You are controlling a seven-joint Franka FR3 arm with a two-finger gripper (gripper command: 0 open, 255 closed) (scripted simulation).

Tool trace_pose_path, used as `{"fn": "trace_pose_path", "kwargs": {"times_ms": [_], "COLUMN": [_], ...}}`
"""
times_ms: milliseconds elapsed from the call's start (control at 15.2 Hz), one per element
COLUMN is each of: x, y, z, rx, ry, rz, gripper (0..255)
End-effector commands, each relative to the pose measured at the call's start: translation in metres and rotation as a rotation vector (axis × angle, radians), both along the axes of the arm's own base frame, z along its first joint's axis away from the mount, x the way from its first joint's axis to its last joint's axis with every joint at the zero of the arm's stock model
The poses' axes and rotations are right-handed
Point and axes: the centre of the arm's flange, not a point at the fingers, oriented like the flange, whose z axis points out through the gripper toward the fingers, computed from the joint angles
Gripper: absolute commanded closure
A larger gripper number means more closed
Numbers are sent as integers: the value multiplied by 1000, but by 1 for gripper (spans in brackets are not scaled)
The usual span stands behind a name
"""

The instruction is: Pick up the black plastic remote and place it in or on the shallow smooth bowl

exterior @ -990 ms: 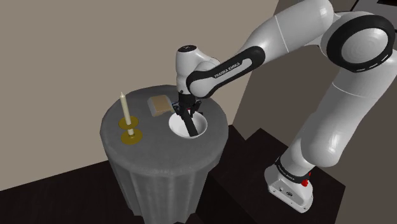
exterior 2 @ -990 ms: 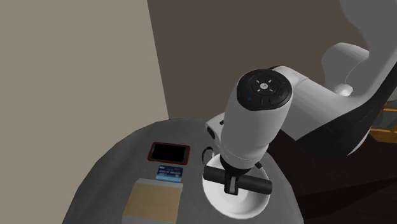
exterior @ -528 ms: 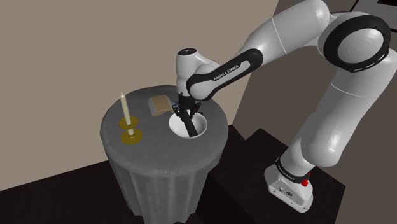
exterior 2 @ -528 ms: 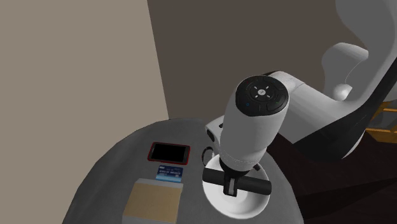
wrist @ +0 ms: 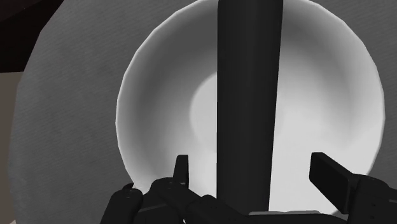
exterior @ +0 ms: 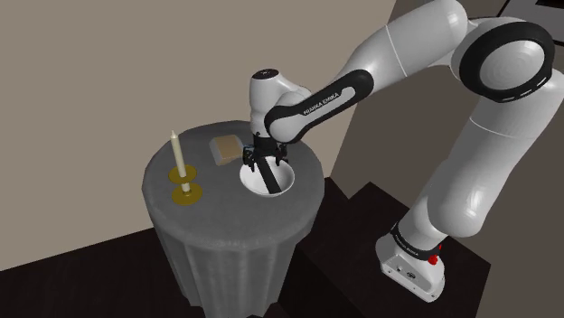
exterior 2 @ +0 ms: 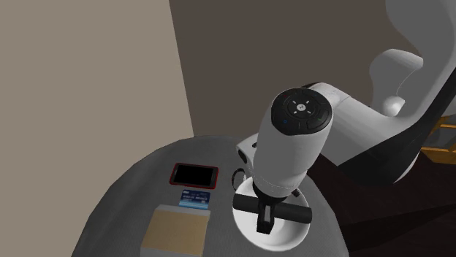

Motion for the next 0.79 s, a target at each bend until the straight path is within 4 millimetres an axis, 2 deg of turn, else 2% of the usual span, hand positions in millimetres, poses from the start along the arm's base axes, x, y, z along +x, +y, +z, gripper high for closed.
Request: {"fn": "trace_pose_path", "kwargs": {"times_ms": [0,198,726], "x": [0,1,1], "y": [1,4,4], "z": [13,50,50], "rx": [0,0,0], "ry": [0,0,0], "rz": [0,0,0], "gripper": [0,0,0]}}
